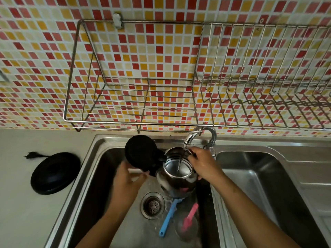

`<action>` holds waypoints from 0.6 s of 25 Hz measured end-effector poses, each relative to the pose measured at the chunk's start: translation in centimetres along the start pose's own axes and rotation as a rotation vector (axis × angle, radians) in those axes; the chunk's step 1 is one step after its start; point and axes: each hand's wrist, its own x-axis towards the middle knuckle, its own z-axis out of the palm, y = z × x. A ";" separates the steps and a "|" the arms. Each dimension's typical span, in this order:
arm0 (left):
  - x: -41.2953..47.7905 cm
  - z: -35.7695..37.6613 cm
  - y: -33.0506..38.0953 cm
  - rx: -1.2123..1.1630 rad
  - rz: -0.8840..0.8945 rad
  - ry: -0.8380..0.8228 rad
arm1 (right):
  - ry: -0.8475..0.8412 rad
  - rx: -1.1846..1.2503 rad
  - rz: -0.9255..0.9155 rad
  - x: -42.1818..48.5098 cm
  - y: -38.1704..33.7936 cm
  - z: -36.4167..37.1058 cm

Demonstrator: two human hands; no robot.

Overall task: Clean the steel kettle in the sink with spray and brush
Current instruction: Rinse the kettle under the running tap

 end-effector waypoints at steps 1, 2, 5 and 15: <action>1.0 -0.4 -0.6 0.121 0.127 0.046 | -0.031 -0.012 -0.009 0.1 0.0 -0.5; 1.9 -0.7 -1.0 0.198 0.190 0.024 | -0.061 -0.012 -0.022 0.3 0.0 -0.8; 4.0 -0.7 -1.1 0.203 0.122 -0.270 | -0.162 0.008 -0.057 1.1 0.2 -1.5; 1.3 0.4 -1.1 -0.093 0.095 -0.256 | -0.120 0.244 0.093 3.8 2.5 -1.2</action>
